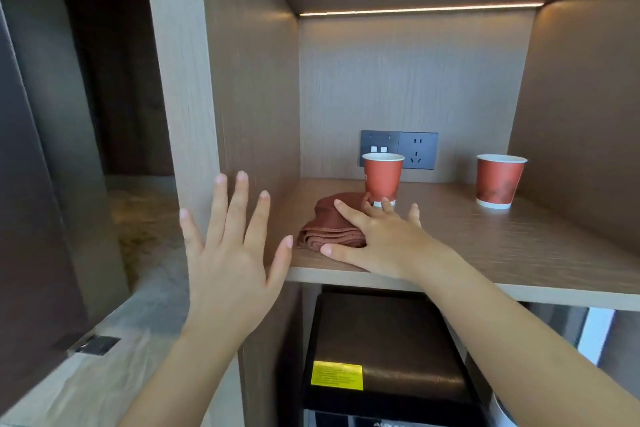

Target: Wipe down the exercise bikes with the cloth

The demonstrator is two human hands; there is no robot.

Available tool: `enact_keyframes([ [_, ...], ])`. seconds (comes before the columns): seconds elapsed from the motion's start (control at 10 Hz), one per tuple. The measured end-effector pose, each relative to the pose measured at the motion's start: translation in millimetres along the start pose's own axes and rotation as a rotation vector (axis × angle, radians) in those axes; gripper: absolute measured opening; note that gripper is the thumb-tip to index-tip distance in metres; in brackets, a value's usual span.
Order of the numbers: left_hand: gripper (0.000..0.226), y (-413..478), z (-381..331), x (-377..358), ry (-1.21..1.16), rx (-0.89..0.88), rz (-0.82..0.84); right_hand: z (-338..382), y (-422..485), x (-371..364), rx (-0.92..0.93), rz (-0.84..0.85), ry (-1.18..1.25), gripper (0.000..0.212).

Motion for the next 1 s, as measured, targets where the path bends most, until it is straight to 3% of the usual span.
enact_keyframes([
  [0.5,0.066,-3.0,31.6,3.3,-0.001,-0.006,0.015,63.4,50.7,-14.8,0.057,0.128,0.054,0.078],
  [0.8,0.067,-4.5,27.5,4.4,-0.125,-0.002,0.019,57.9,42.9,-13.6,0.040,0.119,0.093,0.079],
  [1.0,0.057,-4.0,6.5,22.0,-0.194,0.124,-0.115,37.9,6.8,-0.4,0.009,-0.011,0.039,0.076],
])
Point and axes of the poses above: each hand's wrist, its own y-axis towards the middle knuckle, its own x-axis out of the back of the hand, z = x × y, the point moved 9 cm from there along y, towards the middle knuckle, and after that the axes turned 2 degrees about -y, right-handed, at the moved point
